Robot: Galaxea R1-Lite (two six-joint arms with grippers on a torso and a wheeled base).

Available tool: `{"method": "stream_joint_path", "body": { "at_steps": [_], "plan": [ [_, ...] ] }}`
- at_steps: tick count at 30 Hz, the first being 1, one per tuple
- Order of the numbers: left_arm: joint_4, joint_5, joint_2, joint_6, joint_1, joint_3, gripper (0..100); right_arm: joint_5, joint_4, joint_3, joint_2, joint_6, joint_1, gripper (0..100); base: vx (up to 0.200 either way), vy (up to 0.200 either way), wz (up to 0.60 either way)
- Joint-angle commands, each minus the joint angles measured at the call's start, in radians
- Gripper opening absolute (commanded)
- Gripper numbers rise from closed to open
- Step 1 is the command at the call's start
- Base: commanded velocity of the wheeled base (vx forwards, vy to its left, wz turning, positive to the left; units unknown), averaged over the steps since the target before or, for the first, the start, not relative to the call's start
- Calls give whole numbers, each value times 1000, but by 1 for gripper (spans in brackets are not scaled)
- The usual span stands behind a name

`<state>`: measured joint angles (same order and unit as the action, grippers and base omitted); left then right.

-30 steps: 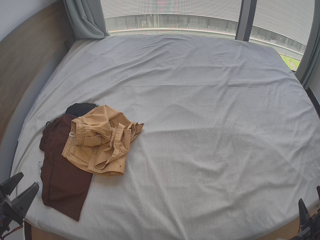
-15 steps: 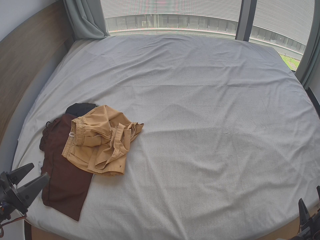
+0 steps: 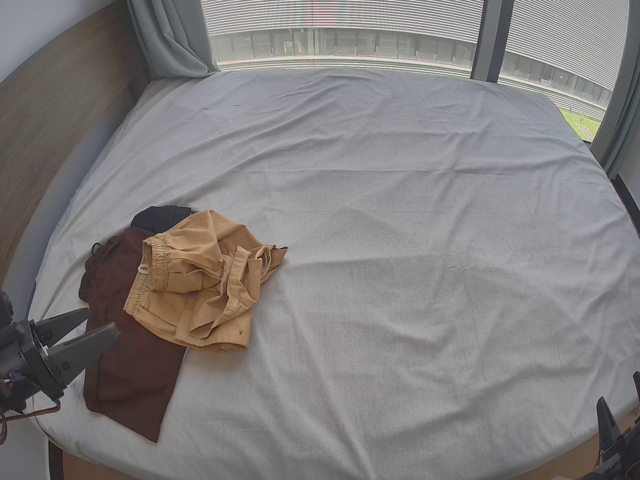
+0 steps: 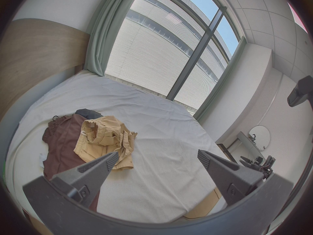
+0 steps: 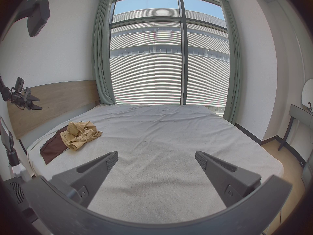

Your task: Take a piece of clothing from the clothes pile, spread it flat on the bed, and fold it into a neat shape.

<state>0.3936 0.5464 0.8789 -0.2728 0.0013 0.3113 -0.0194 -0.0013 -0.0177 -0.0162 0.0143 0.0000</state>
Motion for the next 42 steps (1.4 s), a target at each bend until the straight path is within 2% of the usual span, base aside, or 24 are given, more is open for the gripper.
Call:
{"method": "stream_joint_path", "body": {
  "at_steps": [1,4,6,14,18,31,42],
  "plan": [
    [19,78,77,3,75,12,100,-1,0,16,16,1,0,100,0,0,0],
    [24,101,86,3,94,19,100,-1,0,16,16,1,0,100,0,0,0],
    [27,144,114,0,135,45,100,-1,0,18,16,1,0,100,0,0,0],
    [31,251,192,1,201,80,100,-1,0,18,16,3,0,100,0,0,0],
    [51,256,224,4,207,83,100,-1,1,18,16,3,0,100,0,0,0],
    [264,268,393,14,209,88,100,-1,1,16,16,4,0,100,0,0,0],
    [335,319,511,14,223,111,100,-1,1,16,16,4,2,100,0,0,0]
  ]
}}
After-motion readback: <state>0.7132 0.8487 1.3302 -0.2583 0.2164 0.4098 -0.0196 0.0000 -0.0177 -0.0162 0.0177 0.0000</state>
